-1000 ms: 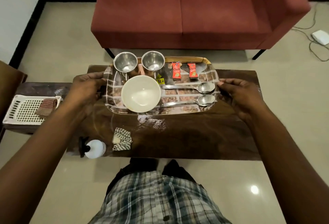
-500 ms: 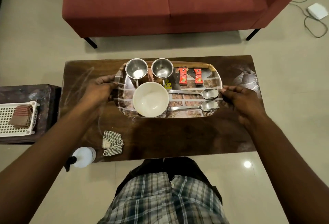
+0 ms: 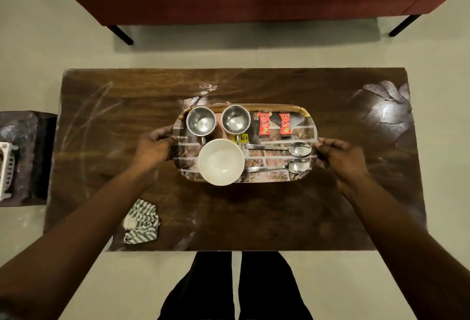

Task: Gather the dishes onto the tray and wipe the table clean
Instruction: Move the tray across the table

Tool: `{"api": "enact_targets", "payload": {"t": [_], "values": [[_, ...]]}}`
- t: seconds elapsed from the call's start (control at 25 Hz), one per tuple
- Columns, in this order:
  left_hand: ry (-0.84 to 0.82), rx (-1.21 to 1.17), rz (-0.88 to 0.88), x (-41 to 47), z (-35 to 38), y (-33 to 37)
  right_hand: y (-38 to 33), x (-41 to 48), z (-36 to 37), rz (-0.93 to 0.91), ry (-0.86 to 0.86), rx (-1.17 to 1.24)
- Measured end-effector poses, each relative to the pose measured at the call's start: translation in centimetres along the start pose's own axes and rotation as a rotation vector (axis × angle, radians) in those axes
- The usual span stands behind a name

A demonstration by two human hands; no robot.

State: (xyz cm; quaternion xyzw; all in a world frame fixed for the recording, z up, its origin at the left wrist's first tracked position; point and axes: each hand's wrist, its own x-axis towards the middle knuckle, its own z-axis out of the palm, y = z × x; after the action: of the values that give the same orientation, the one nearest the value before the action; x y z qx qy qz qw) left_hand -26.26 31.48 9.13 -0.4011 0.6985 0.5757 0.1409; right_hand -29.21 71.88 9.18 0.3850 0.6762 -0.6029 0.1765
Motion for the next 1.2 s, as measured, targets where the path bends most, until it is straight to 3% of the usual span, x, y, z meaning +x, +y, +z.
{"api": "enact_targets", "payload": {"t": [0.48,0.96,1.2], "values": [[0.016,0.05,-0.022,10.2,4.7,-9.1,9.0,10.8,3.2,0.09,0.017,-0.016],[0.059,0.196,0.019,11.4,5.4,-8.4,9.7,11.6,3.2,0.073,0.049,-0.054],[0.147,0.279,0.025,9.1,4.1,-6.3,8.7,8.9,3.4,-0.092,0.139,-0.276]]}}
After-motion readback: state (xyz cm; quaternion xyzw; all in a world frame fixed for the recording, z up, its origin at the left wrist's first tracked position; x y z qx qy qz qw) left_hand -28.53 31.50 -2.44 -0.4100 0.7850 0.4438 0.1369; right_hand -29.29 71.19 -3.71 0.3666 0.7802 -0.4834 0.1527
